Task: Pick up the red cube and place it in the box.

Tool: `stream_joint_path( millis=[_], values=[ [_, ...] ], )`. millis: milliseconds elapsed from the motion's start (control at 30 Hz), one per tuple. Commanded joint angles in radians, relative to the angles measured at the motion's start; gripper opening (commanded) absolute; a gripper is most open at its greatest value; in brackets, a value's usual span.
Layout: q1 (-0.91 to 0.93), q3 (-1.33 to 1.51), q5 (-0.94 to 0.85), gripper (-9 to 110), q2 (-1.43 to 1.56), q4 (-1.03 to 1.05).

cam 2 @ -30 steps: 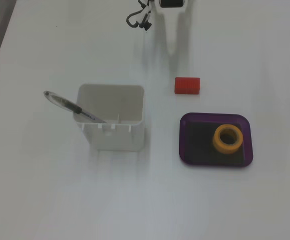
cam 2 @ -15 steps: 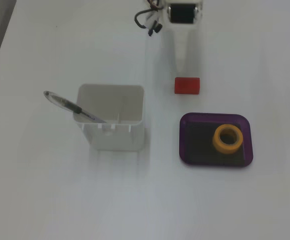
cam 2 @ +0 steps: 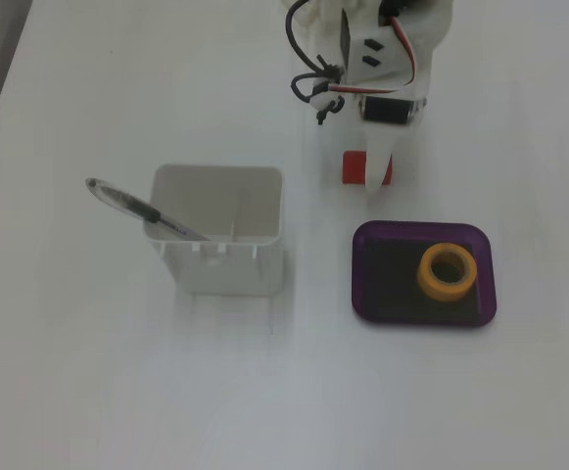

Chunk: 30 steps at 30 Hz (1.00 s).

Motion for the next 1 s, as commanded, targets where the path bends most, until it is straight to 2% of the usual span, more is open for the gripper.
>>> stream_joint_path(
  millis=[0,300,667,767,967],
  values=[
    [0.000,-0.012,0.005,27,0.006,-0.006],
    [0.044,0.189,-0.006,27,0.006,-0.179],
    [0.048,0.268,-0.006,27,0.005,-0.278],
    [0.048,0.307,-0.008,22,0.005,-0.319],
    [0.048,0.331,-0.008,3,0.006,-0.341]
  ],
)
